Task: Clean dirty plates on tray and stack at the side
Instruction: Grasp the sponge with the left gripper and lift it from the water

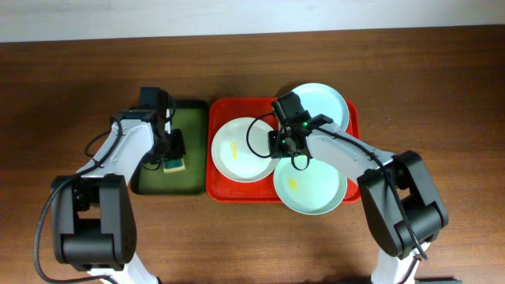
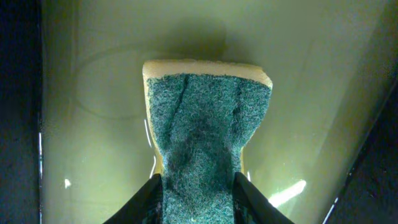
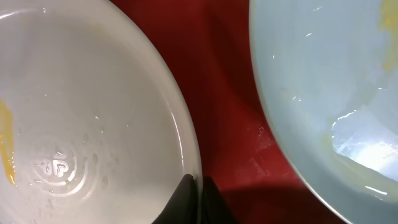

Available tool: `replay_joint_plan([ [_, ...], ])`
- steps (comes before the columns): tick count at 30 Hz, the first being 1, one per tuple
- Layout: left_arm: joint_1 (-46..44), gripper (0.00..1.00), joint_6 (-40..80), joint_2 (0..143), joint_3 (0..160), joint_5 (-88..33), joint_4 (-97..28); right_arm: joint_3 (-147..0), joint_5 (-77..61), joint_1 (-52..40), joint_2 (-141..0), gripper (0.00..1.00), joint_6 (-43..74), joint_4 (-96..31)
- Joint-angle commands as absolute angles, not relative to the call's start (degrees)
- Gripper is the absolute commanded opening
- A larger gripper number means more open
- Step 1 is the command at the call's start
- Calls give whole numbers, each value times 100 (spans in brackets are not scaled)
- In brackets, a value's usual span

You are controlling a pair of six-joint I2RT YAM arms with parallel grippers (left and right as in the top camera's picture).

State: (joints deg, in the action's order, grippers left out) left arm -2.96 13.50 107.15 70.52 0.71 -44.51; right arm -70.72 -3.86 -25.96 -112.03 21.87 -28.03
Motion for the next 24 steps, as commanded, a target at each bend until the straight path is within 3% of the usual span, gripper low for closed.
replay_joint_plan([
  [1, -266, 30, 1393, 10761, 7175, 69, -4458, -7148, -233, -2587, -11030, 6, 2145, -2827],
  [5, -268, 20, 1393, 10812, 7118, 89, -4501, -7148, -231, -2587, -11030, 6, 2145, -2829],
  [10, -268, 22, 1393, 11172, 7096, 84, -4501, -7148, -231, -2587, -11030, 6, 2145, -2851],
  [12, -268, 2, 1391, 11183, 7098, 8, -4499, -7148, -231, -2587, -11030, 6, 2145, -2851],
  [13, -266, 0, 1326, 11161, 7137, -189, -4523, -7148, -231, -2587, -11030, 6, 2145, -2853],
  [15, -266, 0, 1035, 10862, 7465, -163, -4617, -7148, -233, -2587, -11030, 38, 2145, -2849],
  [16, -266, 0, 1035, 10490, 7564, -161, -4565, -7148, -233, -2587, -11030, 44, 2145, -2849],
  [20, -338, 0, -115, 9386, 7577, -108, -4307, -7148, -235, -2587, -11030, 45, 2147, -2823],
  [24, -338, 0, -141, 9583, 7575, -130, -4241, -7148, -235, -2587, -11030, 47, 2147, -2832],
])
